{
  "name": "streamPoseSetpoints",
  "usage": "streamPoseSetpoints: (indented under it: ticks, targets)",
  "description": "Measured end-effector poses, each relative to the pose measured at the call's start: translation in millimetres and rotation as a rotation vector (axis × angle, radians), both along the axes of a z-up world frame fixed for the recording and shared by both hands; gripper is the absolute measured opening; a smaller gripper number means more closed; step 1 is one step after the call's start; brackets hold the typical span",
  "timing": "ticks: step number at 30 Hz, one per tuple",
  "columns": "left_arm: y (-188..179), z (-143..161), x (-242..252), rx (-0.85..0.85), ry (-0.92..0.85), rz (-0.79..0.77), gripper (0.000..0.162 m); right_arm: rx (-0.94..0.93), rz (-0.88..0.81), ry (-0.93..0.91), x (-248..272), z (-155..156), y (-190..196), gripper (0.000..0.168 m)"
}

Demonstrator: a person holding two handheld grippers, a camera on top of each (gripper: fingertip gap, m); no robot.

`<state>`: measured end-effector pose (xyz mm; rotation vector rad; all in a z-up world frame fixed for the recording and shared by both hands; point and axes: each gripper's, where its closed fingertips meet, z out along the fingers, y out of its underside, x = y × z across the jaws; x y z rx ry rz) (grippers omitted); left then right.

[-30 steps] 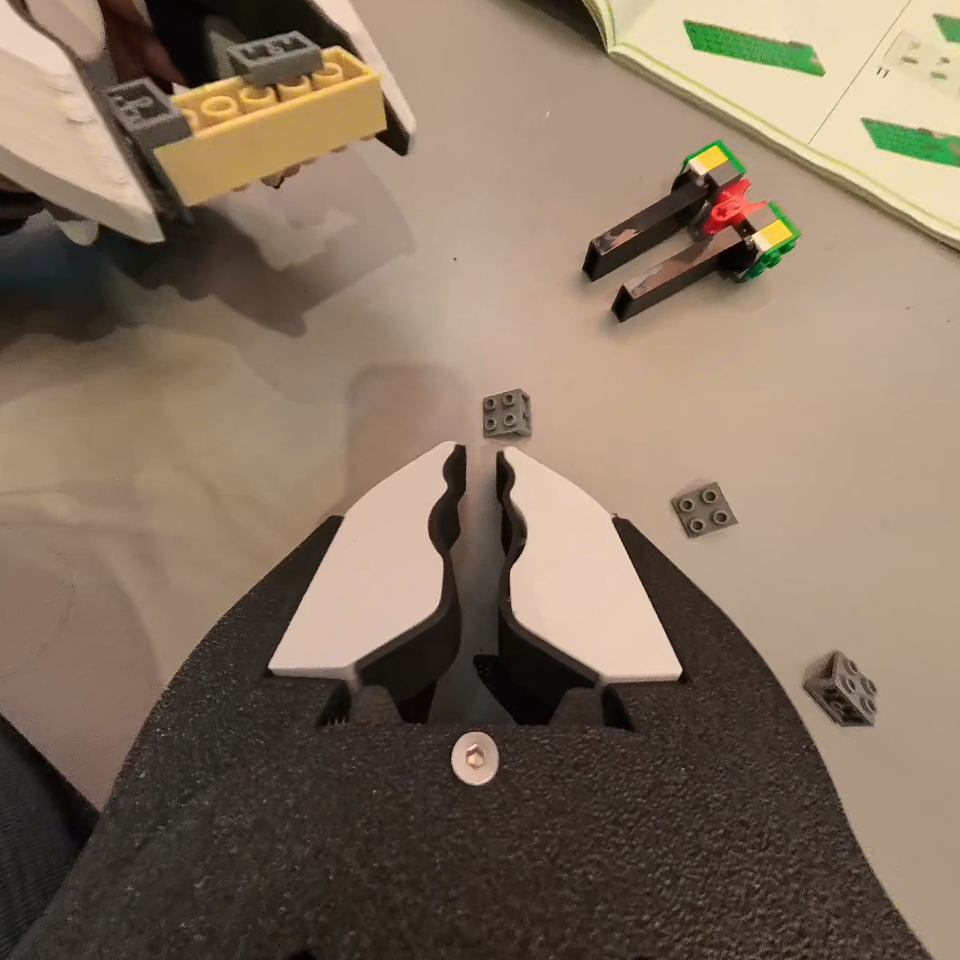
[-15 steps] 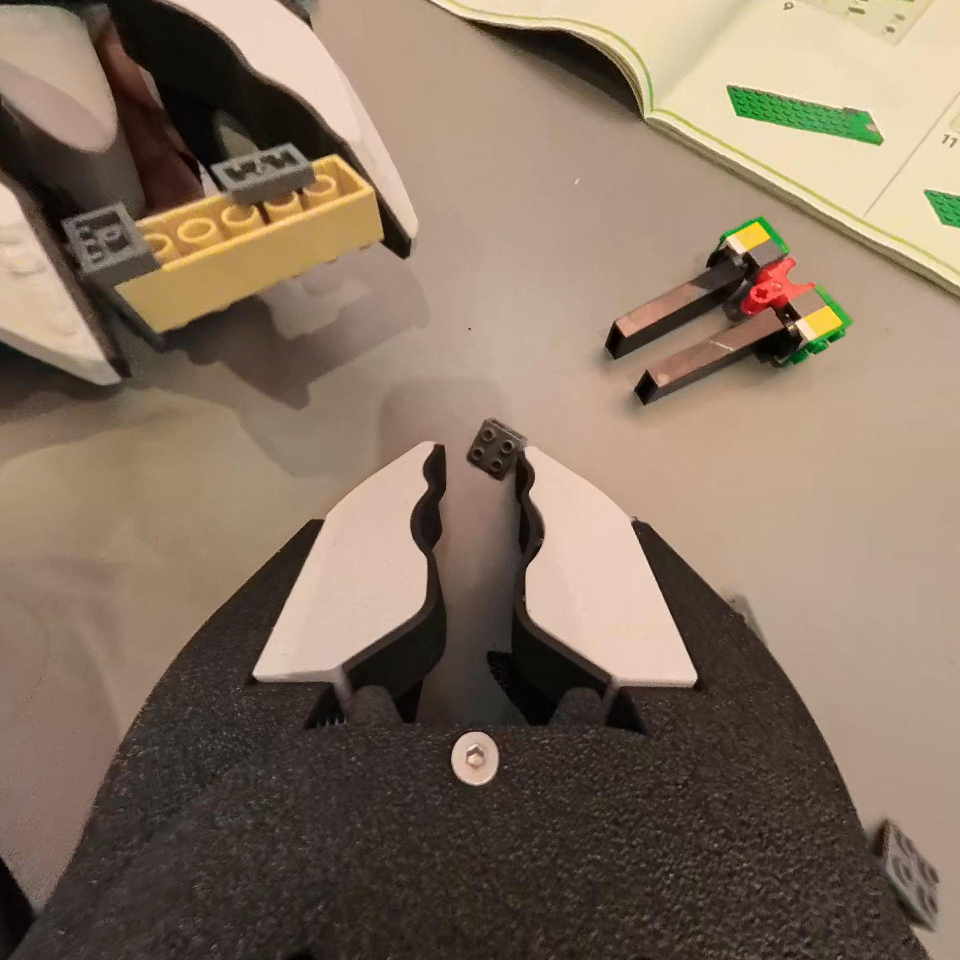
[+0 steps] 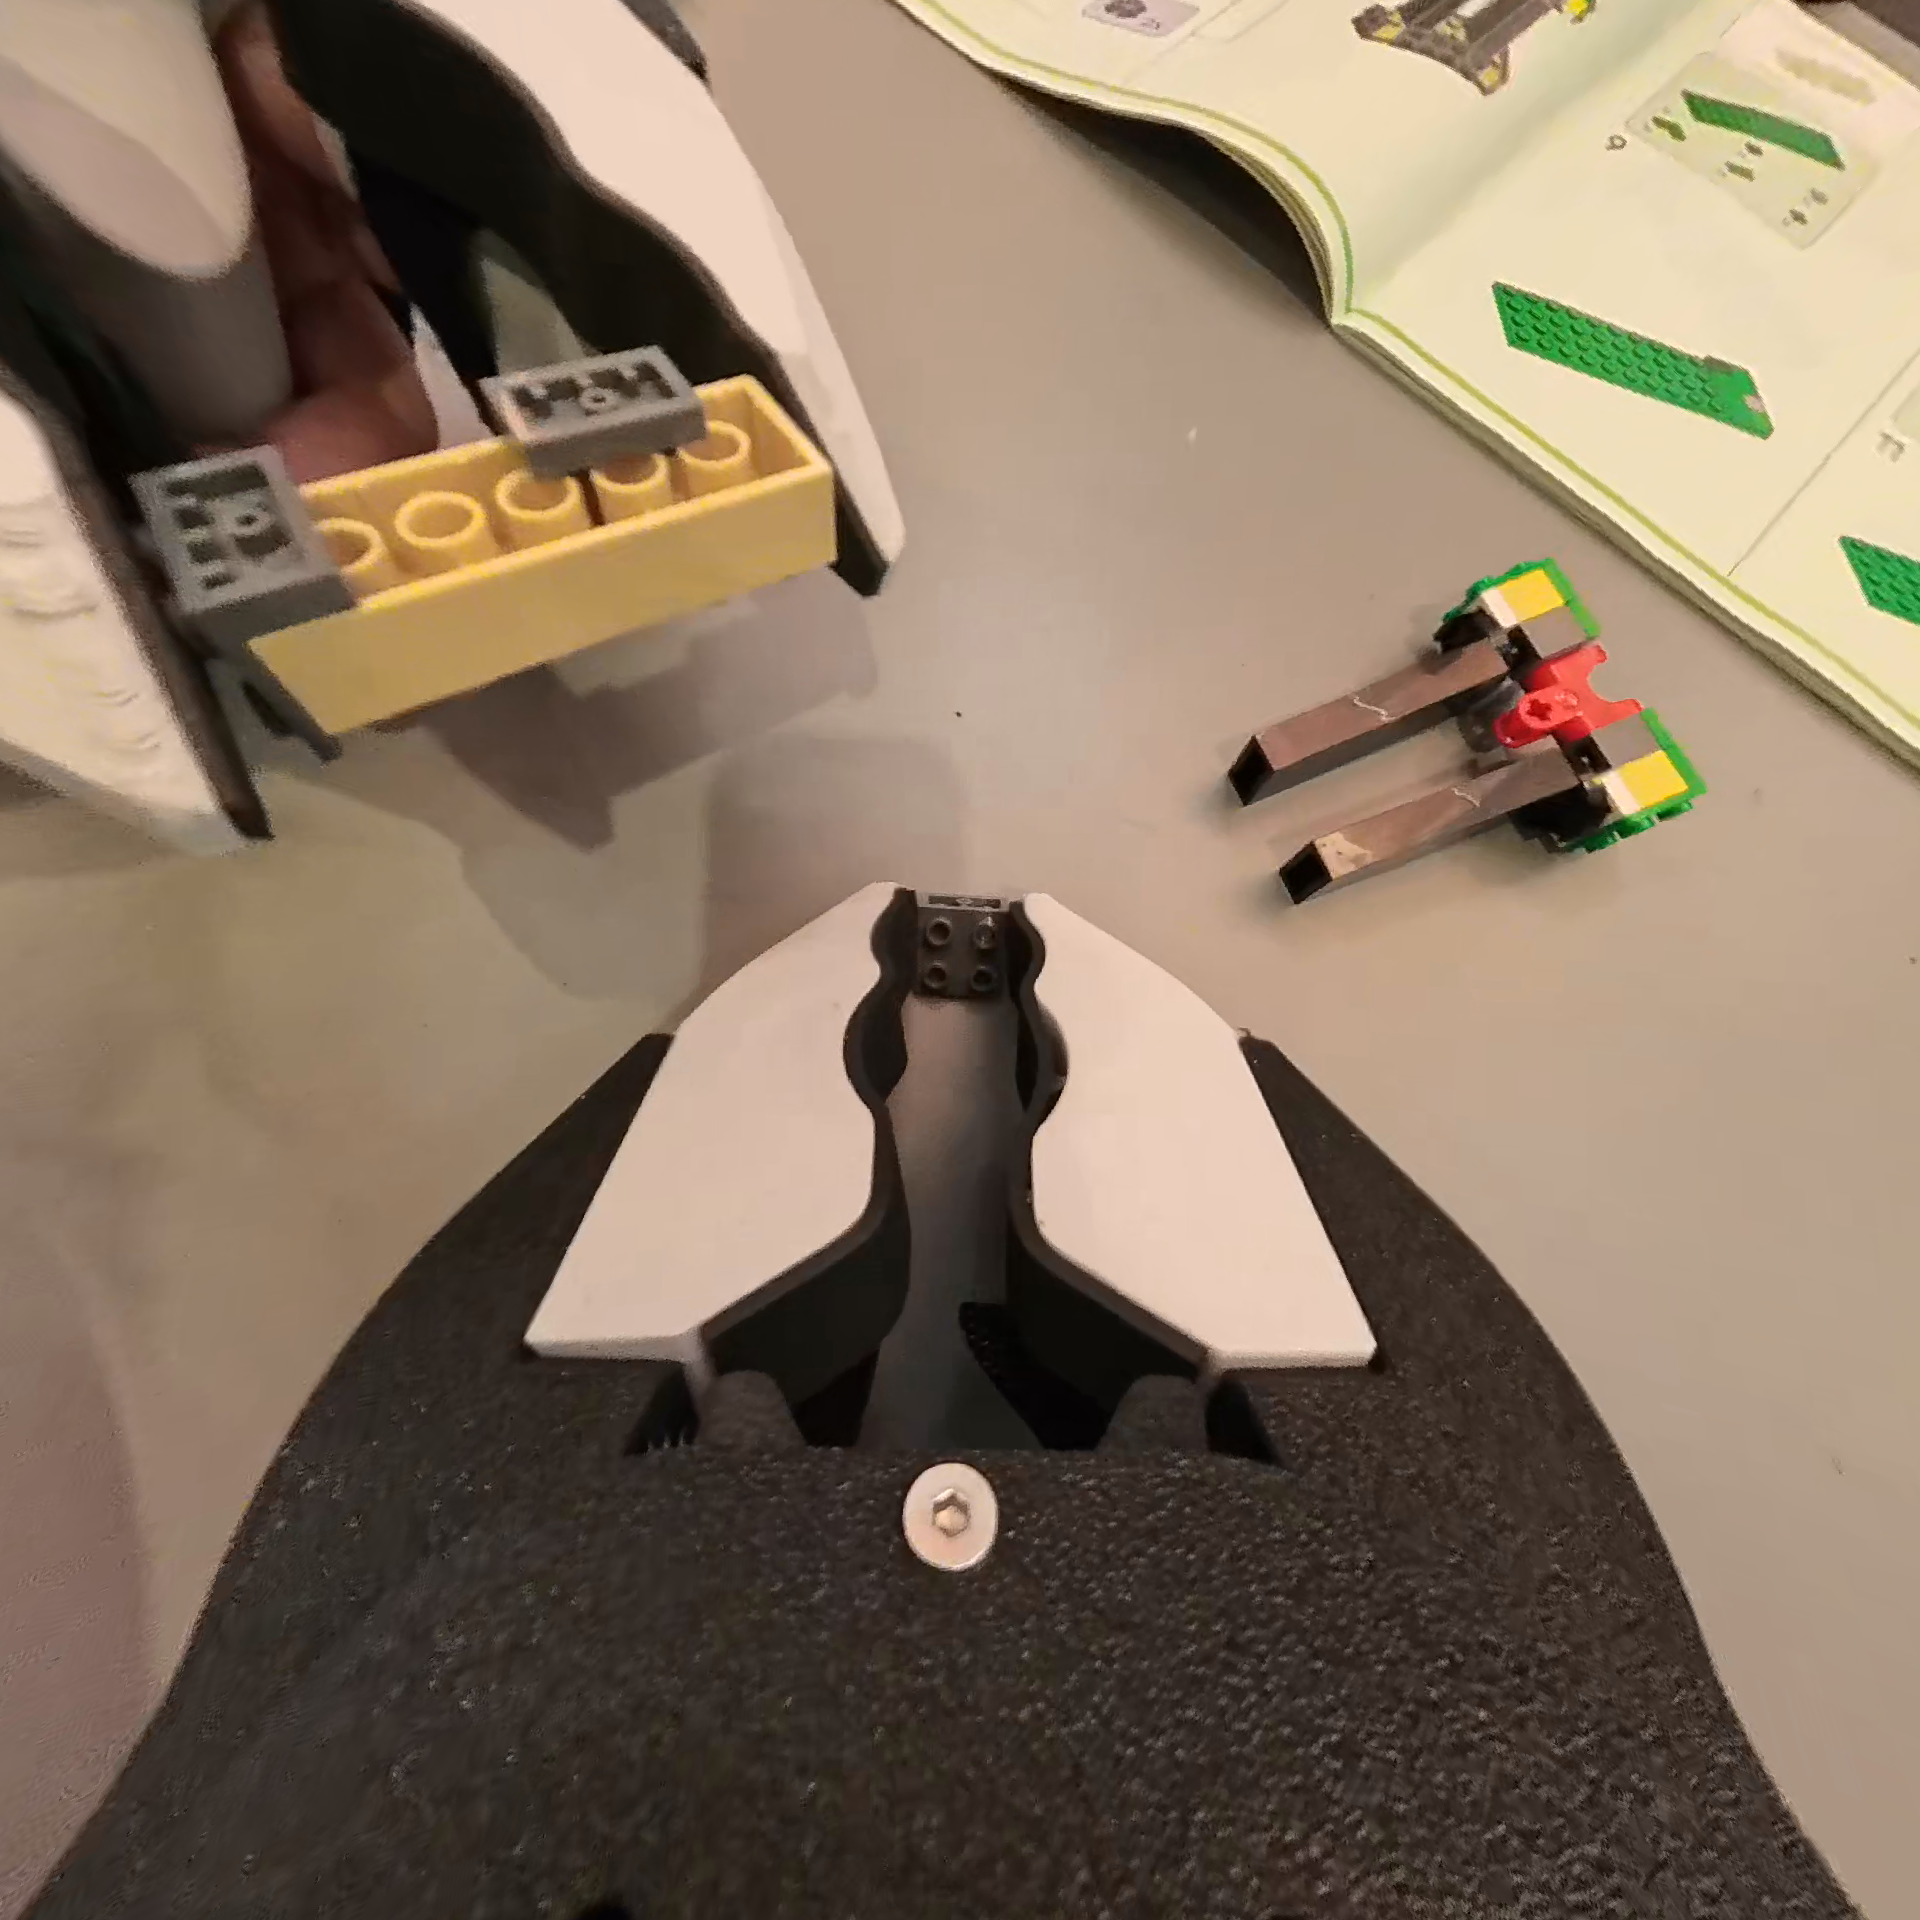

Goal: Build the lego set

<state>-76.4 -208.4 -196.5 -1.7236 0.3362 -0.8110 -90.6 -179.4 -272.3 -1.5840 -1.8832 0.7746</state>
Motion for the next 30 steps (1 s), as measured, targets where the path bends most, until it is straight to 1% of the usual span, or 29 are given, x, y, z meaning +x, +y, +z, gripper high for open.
streamPoseSetpoints:
  ticks: [6,8,11,19,24,30]
  targets:
    - [0,-1,1,-0.002,0.009,-0.001,0.059,0.009,0.309,0.019,2,1,-19,0.016]
    - [0,-1,1,-0.002,0.012,-0.001,0.059,-0.009,0.367,0.028,3,2,-22,0.016]
    - [0,-1,1,-0.002,0.013,-0.001,0.059,0.018,0.338,0.023,2,2,-12,0.023]
    - [0,-2,1,-0.004,0.015,-0.003,0.059,0.041,0.363,0.050,7,3,-19,0.020]
    - [0,-1,1,-0.003,0.010,-0.002,0.059,0.041,0.387,0.028,8,2,-17,0.020]
    - [0,-2,2,-0.004,0.016,-0.005,0.059,-0.005,0.401,0.019,8,2,-18,0.018]
